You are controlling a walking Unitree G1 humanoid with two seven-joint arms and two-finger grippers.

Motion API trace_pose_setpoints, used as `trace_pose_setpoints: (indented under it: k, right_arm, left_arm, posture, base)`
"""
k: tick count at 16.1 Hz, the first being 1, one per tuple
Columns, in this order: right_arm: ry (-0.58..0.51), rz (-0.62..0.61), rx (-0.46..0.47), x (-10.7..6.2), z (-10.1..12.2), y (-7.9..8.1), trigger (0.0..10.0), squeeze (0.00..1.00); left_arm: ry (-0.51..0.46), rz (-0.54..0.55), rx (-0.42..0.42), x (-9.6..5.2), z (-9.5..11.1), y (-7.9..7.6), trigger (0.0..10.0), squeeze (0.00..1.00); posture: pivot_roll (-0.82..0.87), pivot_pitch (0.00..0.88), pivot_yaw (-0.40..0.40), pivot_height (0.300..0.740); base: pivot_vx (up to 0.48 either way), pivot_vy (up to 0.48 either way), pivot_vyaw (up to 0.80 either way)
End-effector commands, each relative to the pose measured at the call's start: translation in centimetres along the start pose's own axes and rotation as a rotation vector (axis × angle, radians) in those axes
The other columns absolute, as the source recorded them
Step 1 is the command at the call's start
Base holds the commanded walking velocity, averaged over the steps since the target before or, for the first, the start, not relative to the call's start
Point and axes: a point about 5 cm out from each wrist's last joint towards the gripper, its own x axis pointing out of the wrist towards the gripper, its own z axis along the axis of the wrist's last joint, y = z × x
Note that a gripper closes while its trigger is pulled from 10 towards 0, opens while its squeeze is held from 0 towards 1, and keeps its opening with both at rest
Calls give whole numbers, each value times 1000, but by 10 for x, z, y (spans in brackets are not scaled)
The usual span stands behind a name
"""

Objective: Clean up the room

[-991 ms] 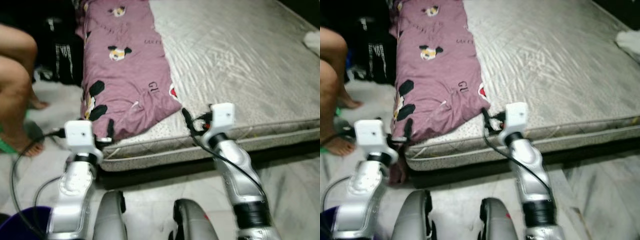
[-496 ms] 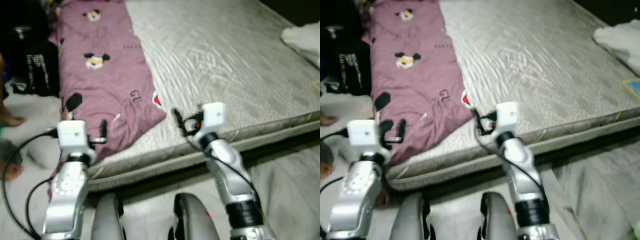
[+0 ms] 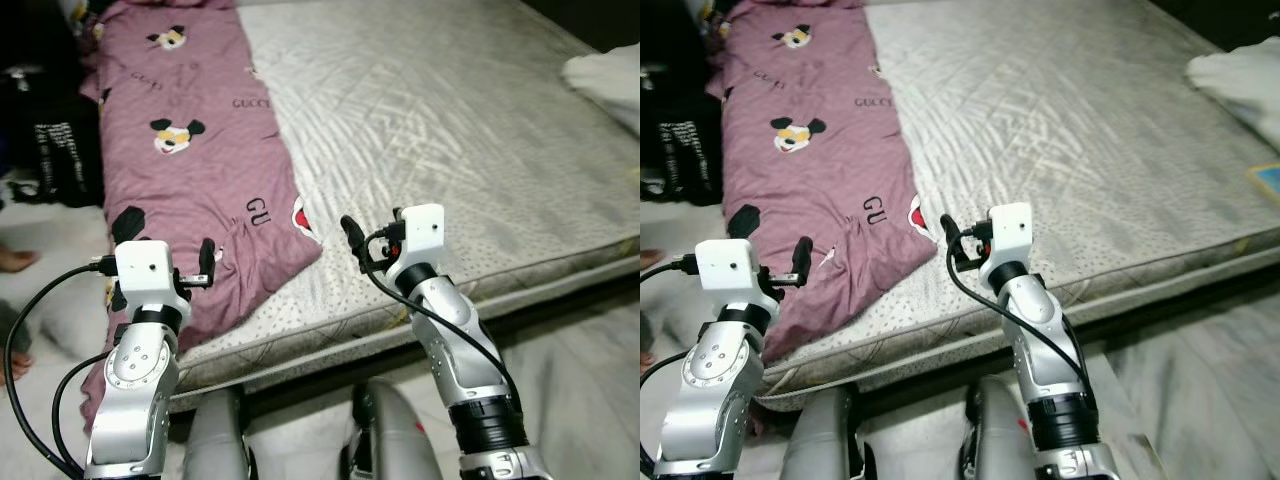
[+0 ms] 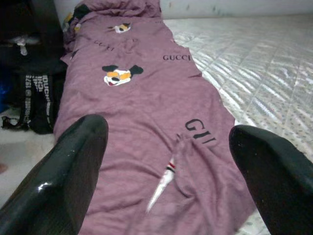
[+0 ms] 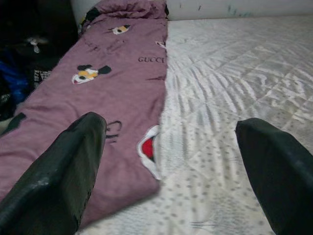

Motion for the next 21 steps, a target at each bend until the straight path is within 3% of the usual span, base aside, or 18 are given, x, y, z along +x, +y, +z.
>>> trace_pose_setpoints:
  k: [1,11,16,21]
  right_arm:
    - [14,-24,1,-3,-2,-7,10000,0]
    - [25,5,7,-4,-5,-4,10000,0]
    - [34,7,-24,-1,-4,-3,10000,0]
    - [25,-11,-8,1,-2,-4,10000,0]
  left_arm:
    - [22,1,-6,-1,-4,-3,10000,0]
    - [-11,102,17,8,1,8,10000,0]
    - [-22,210,19,12,3,20,10000,0]
    - [-13,240,16,22,3,25,10000,0]
  posture:
    - [-82,92,-38,616]
    - [-87,100,-43,516]
    - [-84,106,-47,516]
    - [-94,123,-44,516]
  base:
    - [0,0,0]
    - [0,0,0]
    - [0,0,0]
    - [0,0,276]
